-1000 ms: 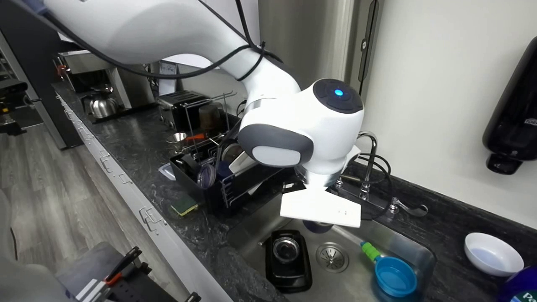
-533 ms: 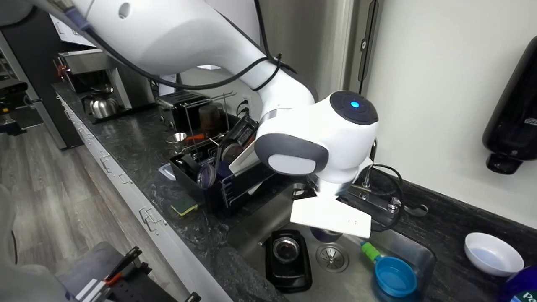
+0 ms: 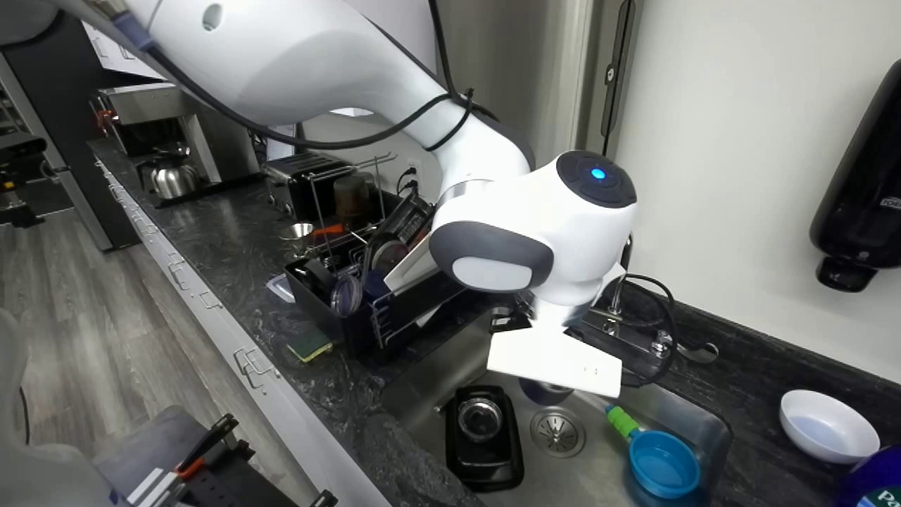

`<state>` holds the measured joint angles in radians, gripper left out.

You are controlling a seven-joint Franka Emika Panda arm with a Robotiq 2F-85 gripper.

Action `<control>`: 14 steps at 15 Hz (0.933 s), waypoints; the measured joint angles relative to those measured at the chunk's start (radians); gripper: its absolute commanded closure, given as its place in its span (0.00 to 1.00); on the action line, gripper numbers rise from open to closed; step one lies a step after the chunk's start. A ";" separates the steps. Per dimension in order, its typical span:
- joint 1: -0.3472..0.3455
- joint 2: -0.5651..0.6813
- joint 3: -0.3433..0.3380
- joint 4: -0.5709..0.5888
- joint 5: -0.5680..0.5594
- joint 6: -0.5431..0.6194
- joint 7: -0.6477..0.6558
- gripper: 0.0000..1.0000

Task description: Take the cup from the kitchen holder and put it in the sink

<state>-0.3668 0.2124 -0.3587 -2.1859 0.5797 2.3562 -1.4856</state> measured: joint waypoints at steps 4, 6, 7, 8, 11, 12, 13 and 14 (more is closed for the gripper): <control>0.000 0.010 0.007 0.000 -0.017 0.020 0.033 0.98; 0.000 0.030 0.019 0.004 -0.026 0.067 0.068 0.98; -0.001 0.045 0.027 0.007 -0.026 0.103 0.077 0.98; -0.003 0.062 0.035 0.010 -0.025 0.137 0.084 0.98; -0.019 0.125 0.068 0.023 -0.025 0.244 0.104 0.98; -0.025 0.150 0.079 0.030 -0.026 0.278 0.115 0.98; -0.031 0.176 0.089 0.040 -0.033 0.309 0.132 0.98; -0.038 0.203 0.098 0.053 -0.047 0.337 0.155 0.98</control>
<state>-0.4044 0.4157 -0.2602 -2.1332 0.5329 2.6928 -1.3309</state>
